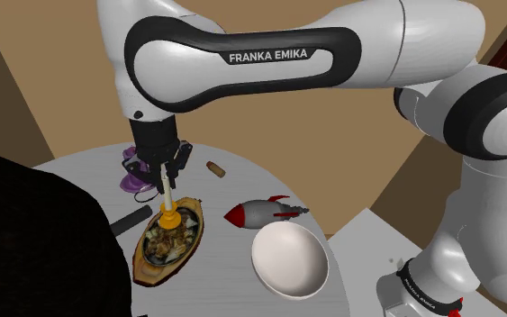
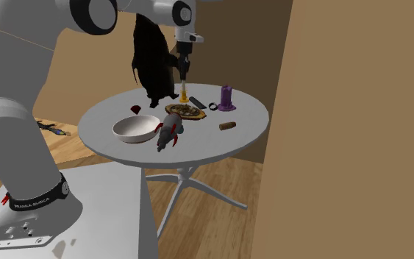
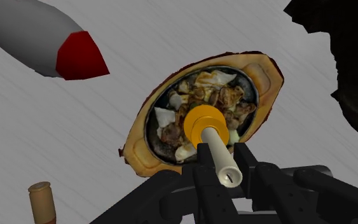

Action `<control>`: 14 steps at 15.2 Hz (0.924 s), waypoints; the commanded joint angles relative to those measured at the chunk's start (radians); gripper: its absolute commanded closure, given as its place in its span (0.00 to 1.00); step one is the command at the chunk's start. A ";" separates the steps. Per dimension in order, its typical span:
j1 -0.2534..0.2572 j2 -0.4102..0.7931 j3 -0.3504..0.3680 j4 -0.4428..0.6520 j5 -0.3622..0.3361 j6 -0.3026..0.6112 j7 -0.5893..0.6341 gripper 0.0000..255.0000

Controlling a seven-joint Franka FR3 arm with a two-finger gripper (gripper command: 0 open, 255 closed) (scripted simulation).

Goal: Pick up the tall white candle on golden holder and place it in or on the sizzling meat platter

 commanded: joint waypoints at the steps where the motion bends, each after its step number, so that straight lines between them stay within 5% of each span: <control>1: -0.002 0.000 -0.001 -0.025 0.000 0.025 -0.001 1.00; 10: -0.003 0.002 -0.001 -0.045 -0.001 0.047 -0.001 1.00; 11: -0.003 0.002 -0.001 -0.045 -0.001 0.047 -0.001 0.00; 14: -0.003 0.002 -0.001 -0.045 -0.001 0.047 -0.001 0.00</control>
